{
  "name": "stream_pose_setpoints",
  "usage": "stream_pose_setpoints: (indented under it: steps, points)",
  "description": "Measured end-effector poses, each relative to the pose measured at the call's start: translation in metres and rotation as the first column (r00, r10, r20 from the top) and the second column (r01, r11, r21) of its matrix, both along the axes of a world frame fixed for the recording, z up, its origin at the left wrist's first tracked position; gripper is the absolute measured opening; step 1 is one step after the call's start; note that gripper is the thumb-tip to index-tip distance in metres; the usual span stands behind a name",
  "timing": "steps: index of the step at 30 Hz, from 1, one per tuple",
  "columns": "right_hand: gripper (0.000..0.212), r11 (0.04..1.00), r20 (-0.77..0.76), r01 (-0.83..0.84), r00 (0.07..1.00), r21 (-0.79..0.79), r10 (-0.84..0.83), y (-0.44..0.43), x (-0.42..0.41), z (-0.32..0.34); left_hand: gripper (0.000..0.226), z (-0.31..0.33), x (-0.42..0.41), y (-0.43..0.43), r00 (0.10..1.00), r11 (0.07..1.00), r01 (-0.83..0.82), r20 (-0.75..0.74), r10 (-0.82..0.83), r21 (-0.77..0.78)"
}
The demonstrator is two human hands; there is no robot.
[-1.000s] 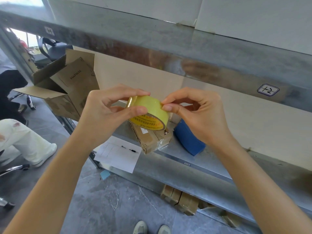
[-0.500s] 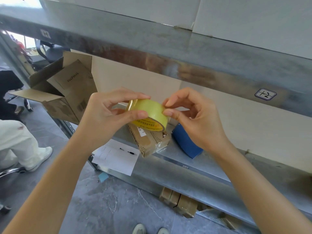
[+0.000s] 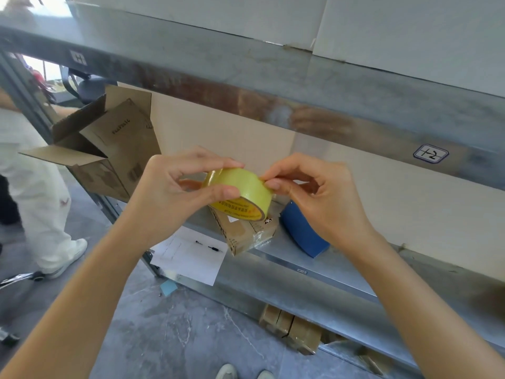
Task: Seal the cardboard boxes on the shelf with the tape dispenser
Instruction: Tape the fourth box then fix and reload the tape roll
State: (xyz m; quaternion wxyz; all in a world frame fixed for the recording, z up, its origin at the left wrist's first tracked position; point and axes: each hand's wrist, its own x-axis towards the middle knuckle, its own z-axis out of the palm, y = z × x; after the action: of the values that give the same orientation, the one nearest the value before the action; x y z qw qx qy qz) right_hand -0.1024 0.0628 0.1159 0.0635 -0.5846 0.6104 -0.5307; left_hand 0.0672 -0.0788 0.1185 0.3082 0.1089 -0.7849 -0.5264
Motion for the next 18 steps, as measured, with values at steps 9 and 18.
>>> stream_pose_setpoints:
  steps: [9,18]
  points:
    - [0.019,1.0,-0.014,0.029,0.999,0.007,-0.029,-0.006,0.002,-0.001,0.029,-0.003,0.0,0.002,0.999,0.999,-0.039,-0.022,0.039,-0.016]
    - [0.013,0.993,-0.153,0.058,0.986,-0.098,-0.072,-0.012,0.001,-0.011,0.029,-0.009,-0.003,0.002,0.994,0.995,-0.076,-0.068,0.08,0.068]
